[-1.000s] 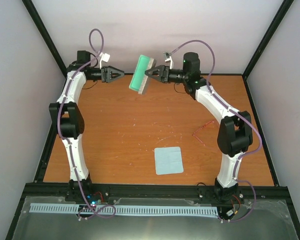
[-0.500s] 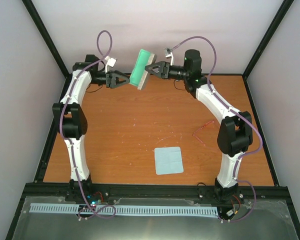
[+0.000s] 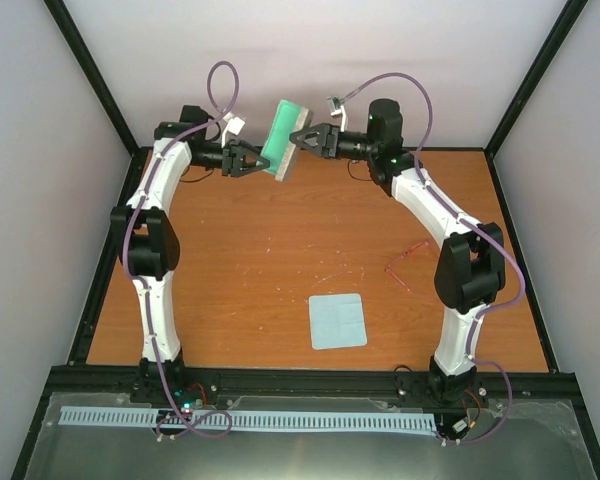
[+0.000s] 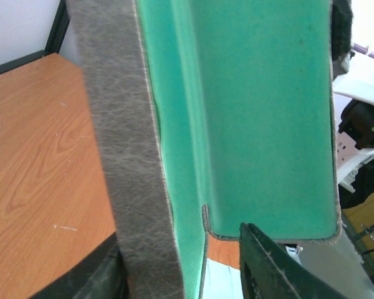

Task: Organize the sunglasses
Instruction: Open the sunglasses case.

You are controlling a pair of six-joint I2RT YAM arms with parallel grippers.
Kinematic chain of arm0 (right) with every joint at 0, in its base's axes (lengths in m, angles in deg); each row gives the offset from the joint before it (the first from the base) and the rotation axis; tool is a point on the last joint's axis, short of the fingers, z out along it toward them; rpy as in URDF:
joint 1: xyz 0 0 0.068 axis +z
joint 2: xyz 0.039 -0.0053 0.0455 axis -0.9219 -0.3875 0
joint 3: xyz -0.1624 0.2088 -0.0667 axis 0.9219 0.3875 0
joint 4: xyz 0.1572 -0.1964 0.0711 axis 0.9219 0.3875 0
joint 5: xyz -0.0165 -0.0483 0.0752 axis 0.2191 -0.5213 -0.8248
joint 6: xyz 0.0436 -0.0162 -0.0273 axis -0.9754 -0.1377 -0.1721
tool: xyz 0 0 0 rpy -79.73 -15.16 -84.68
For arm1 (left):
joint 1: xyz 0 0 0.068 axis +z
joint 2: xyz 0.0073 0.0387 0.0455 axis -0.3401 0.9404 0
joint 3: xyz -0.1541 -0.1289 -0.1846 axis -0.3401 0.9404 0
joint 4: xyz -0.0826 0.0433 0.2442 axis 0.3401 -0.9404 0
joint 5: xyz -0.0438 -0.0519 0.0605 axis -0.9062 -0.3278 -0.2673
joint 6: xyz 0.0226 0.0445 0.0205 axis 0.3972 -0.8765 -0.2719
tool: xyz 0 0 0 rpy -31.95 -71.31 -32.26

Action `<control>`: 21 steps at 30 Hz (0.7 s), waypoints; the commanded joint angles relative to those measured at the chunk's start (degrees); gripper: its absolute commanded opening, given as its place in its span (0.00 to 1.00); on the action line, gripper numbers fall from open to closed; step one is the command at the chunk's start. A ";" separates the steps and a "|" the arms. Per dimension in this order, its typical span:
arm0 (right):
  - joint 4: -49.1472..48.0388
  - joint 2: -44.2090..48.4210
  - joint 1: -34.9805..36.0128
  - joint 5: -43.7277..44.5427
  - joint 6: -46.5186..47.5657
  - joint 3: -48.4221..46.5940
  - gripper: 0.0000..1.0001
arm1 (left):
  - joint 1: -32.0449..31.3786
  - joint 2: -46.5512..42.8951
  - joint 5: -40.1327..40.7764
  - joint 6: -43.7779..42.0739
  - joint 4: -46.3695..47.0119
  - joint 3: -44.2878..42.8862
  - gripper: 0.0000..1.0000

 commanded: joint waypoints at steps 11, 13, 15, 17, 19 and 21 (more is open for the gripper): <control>2.27 1.06 -0.10 -0.24 4.08 -1.44 0.08 | -0.28 0.96 4.17 3.44 3.05 -4.85 0.29; 2.35 1.14 -0.07 -0.16 4.11 -1.24 0.08 | -0.30 0.97 4.79 4.57 3.53 -5.28 0.22; 2.30 1.06 -0.07 -0.18 4.12 -1.22 0.08 | -0.31 0.78 5.60 5.90 4.37 -5.33 0.01; 2.22 0.99 -0.07 -0.20 4.06 -1.27 0.09 | -0.26 0.69 5.69 5.74 4.63 -5.46 0.01; 2.18 0.90 -0.09 -0.27 4.09 -1.47 0.09 | -0.34 0.64 5.91 5.64 4.87 -5.58 0.01; 2.23 0.74 -0.08 -0.29 4.02 -1.68 0.10 | -0.35 0.59 6.03 5.66 4.85 -5.97 0.01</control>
